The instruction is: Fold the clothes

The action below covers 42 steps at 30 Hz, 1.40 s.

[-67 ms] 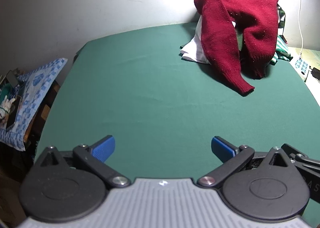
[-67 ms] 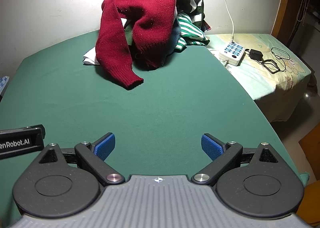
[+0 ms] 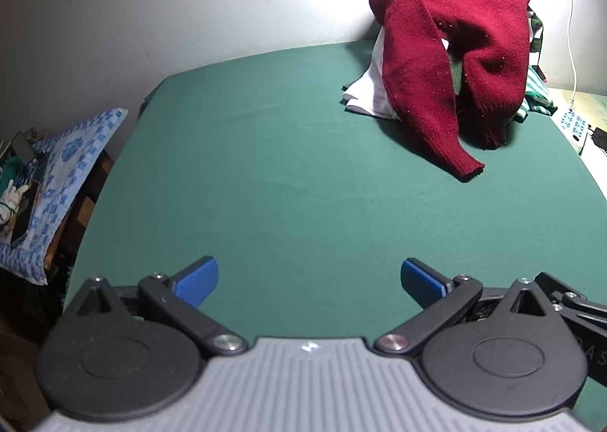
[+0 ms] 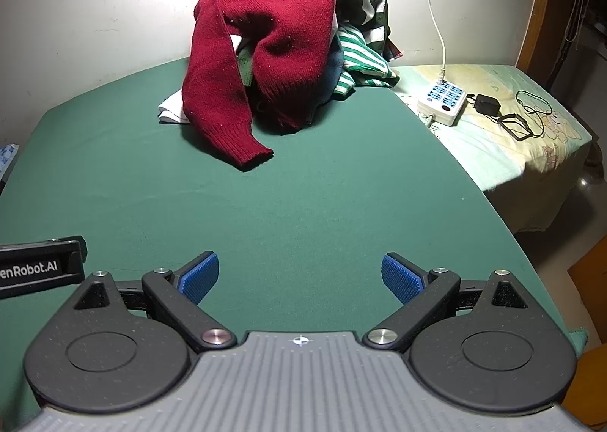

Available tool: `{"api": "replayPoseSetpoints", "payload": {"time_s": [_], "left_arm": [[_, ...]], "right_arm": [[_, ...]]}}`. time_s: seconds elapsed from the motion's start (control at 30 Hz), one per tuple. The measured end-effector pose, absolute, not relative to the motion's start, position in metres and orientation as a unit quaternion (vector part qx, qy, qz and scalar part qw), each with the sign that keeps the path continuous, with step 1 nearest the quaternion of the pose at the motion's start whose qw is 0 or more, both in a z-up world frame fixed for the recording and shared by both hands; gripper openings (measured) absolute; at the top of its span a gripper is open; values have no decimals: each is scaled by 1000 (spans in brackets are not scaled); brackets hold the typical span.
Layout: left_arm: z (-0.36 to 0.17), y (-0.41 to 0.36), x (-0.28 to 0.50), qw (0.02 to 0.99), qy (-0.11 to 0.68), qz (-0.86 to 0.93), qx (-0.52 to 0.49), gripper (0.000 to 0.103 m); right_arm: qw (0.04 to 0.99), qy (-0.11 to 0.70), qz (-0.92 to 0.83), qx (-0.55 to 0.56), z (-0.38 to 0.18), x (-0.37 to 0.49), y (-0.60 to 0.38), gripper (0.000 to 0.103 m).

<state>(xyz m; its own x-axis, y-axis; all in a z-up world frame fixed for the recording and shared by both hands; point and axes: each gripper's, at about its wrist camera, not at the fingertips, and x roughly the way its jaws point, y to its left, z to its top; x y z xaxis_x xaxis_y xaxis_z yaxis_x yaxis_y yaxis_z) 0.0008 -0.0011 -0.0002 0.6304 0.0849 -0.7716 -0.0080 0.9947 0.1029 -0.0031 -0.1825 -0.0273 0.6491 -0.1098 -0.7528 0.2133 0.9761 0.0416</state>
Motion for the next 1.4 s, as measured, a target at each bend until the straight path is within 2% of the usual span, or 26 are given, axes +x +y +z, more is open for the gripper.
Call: {"api": "replayPoseSetpoints", "payload": {"time_s": [0.6, 0.83, 1.2, 1.27, 1.3, 1.4], "left_arm": [[3, -14, 31, 903, 426, 33, 53, 103], [12, -22, 53, 902, 427, 28, 57, 103], [14, -36, 96, 906, 414, 20, 86, 103], [12, -39, 108, 906, 412, 9, 96, 103], [11, -41, 115, 906, 411, 3, 101, 103], [7, -49, 137, 904, 412, -19, 114, 103]], "right_arm": [[907, 412, -62, 56, -23, 16, -201, 93], [903, 415, -49, 94, -10, 44, -213, 93], [916, 397, -16, 61, 14, 98, -223, 93], [915, 399, -11, 54, 17, 112, -229, 91], [915, 400, -9, 49, 19, 119, -231, 87], [920, 391, -15, 23, 27, 141, -239, 86]]}}
